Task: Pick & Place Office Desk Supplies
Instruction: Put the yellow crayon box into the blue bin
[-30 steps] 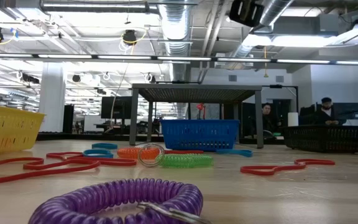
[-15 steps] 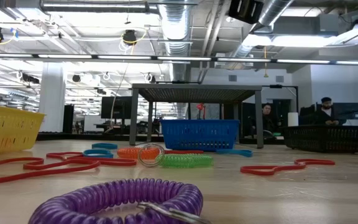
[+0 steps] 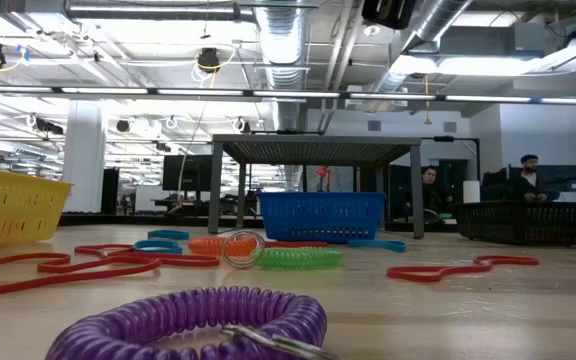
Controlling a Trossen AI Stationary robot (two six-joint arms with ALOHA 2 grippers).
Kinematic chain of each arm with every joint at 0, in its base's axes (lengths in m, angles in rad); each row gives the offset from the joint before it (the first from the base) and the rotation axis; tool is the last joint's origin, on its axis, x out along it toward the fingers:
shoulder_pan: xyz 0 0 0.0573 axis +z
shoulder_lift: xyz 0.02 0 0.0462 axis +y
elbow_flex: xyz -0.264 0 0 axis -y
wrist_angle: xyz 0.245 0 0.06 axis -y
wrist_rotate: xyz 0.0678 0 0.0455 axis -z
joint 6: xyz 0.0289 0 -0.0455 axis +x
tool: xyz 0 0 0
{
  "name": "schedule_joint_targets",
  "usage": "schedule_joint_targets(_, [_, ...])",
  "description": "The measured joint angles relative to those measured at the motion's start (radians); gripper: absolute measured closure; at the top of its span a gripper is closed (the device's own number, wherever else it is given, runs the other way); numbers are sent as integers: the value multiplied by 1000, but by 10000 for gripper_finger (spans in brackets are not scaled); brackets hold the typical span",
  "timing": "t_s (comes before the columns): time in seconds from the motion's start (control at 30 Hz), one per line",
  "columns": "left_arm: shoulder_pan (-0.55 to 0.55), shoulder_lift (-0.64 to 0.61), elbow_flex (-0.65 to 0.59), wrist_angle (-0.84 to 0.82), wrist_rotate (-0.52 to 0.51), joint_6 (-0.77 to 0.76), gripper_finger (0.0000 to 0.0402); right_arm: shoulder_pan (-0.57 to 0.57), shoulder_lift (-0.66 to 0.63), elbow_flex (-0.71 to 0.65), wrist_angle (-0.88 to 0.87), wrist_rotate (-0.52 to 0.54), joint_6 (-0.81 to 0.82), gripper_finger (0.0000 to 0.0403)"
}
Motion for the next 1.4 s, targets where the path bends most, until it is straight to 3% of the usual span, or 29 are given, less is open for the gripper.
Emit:
schedule_joint_targets(0.1, [23, -52, 0, -58, 57, -3, 353, 1, 0, 0, 4, 0, 0, 272])
schedule_joint_targets(0.3, [57, -136, 0, -137, 267, 1, 353, 9, 0, 0, 5, -3, -1, 272])
schedule_joint_targets(0.53, [110, -146, 0, -155, 276, 12, 353, 13, 0, 0, 7, -4, -12, 272])
schedule_joint_targets(1.0, [182, -147, 2, -173, 408, 30, 331, 12, 0, 0, 14, -4, -16, 272])
schedule_joint_targets(1.4, [191, -113, 2, -179, 385, 33, 295, 12, 0, 0, 14, -27, -31, 272])
